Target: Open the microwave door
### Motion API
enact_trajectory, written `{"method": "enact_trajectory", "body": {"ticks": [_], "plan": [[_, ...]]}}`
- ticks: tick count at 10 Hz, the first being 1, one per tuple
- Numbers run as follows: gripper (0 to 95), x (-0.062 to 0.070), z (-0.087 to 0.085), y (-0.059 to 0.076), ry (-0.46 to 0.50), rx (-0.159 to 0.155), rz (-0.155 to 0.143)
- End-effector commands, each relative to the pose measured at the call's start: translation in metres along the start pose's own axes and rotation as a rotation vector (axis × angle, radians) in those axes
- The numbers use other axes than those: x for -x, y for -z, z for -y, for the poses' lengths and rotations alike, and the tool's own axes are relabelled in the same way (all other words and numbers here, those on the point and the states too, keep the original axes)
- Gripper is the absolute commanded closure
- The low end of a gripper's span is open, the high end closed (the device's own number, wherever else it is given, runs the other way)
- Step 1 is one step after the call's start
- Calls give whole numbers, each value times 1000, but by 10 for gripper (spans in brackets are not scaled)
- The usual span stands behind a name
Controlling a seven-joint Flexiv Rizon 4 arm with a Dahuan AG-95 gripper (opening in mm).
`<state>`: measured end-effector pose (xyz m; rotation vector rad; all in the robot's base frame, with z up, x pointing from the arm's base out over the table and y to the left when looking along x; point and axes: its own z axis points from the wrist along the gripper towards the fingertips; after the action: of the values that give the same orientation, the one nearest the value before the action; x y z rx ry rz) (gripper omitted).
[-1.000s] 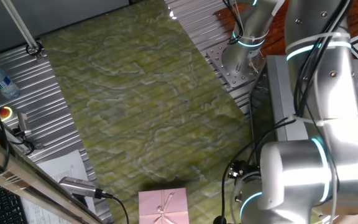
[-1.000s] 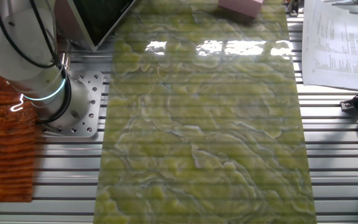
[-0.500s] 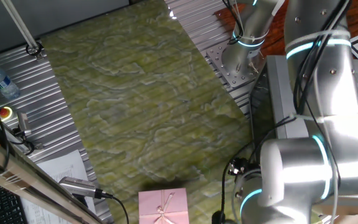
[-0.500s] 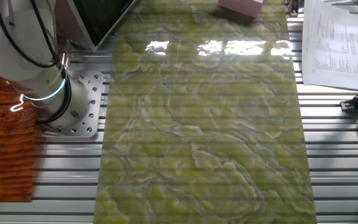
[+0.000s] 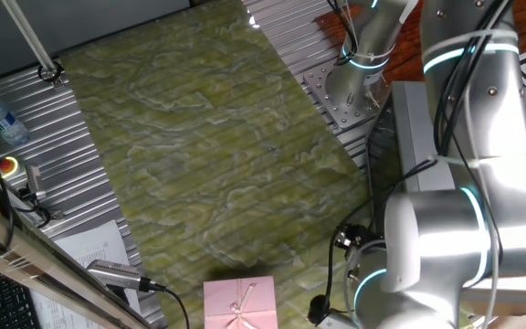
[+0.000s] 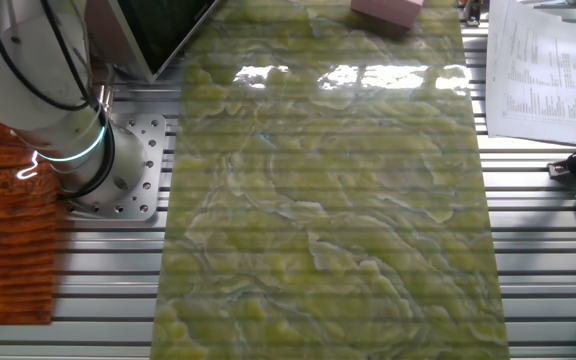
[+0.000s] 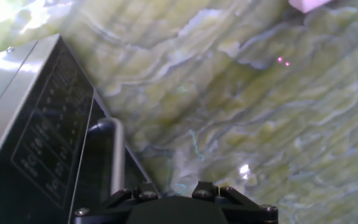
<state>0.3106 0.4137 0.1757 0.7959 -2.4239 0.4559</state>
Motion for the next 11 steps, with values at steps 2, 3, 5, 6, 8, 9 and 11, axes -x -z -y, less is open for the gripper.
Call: {"method": "enact_trajectory", "body": {"ticks": [2, 3, 5, 6, 8, 9, 11], "plan": [[570, 1, 3, -2, 6, 31, 37], [570, 2, 2, 2, 9, 41, 63], [570, 11, 4, 22, 26, 51, 83], [570, 18, 2, 35, 38, 71, 94], [570, 24, -3, 45, 75, 136, 146], [570, 25, -5, 47, 76, 145, 150], [570, 35, -16, 47, 52, 143, 138]]}}
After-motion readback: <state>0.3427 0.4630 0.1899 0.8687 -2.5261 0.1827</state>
